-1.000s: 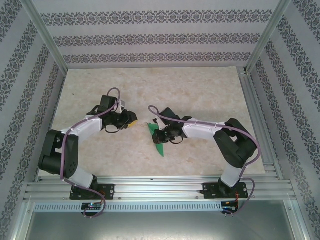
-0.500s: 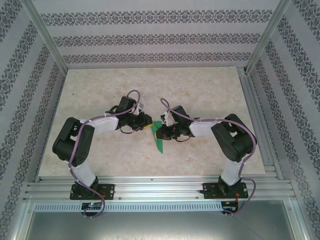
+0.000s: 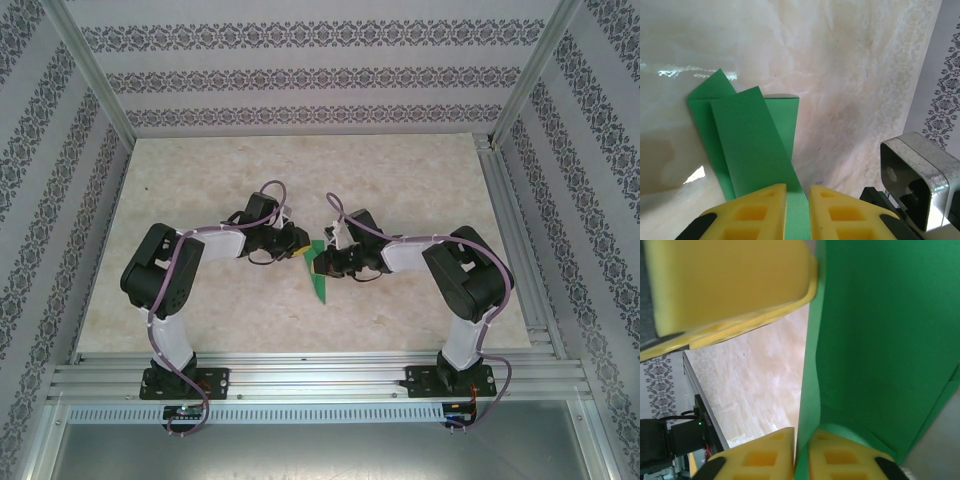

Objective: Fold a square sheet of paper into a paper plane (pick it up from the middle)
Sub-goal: Fold the wing for the fifth time at the center of the table.

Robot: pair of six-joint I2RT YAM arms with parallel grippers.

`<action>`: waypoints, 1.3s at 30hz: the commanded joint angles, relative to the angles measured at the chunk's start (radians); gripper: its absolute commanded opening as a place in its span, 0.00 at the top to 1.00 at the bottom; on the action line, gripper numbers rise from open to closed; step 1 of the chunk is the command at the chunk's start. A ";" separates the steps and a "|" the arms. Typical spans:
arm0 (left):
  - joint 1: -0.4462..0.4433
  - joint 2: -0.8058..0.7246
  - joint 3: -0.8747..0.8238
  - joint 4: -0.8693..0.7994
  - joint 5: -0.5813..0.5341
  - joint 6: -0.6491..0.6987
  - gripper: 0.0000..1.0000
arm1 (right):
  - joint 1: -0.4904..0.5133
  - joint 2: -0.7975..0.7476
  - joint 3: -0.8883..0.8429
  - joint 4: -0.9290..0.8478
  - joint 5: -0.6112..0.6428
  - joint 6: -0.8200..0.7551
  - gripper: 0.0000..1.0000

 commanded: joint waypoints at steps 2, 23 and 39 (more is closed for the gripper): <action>-0.011 0.033 0.025 0.065 0.000 -0.018 0.79 | 0.004 -0.034 -0.010 -0.028 0.046 -0.023 0.81; -0.011 0.069 0.063 0.022 -0.012 -0.001 0.81 | 0.108 -0.140 0.047 -0.315 0.322 -0.131 0.73; -0.012 0.090 0.079 -0.040 -0.013 0.044 0.82 | 0.089 -0.162 -0.003 -0.227 0.264 -0.060 0.77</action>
